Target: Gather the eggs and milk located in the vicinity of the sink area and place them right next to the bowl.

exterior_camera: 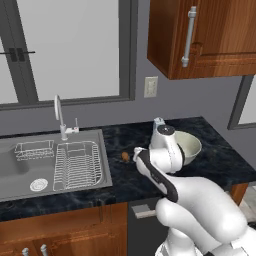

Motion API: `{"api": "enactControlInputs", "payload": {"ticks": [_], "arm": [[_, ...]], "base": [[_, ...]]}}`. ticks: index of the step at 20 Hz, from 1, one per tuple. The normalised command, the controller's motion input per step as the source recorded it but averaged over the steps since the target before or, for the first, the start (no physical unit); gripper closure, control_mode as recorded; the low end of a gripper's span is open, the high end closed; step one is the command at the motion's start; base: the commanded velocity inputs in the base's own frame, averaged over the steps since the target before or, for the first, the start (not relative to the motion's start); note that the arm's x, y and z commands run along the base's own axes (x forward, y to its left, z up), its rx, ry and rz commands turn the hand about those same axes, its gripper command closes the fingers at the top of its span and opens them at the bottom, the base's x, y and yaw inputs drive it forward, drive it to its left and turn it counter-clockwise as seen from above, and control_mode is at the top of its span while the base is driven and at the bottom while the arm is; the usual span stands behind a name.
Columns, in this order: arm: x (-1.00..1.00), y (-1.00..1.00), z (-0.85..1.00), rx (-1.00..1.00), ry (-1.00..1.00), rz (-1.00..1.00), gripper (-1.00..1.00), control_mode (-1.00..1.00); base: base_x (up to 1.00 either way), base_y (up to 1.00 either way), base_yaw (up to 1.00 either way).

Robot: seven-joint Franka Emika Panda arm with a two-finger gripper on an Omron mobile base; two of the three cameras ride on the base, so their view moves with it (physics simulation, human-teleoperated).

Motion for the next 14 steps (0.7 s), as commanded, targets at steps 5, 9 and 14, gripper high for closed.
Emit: {"api": "enactControlInputs", "payload": {"ticks": [5,9,14], "arm": [[0.12,0.0,-0.21,0.0,0.0,0.0,-1.0,-1.0],[0.1,0.0,-0.24,0.0,0.0,0.0,-1.0,-1.0],[0.06,0.0,-0.25,0.0,0.0,0.0,-1.0,-1.0]], "base": [[0.0,0.0,0.0],[0.0,0.0,0.0],[0.0,0.0,0.0]]}}
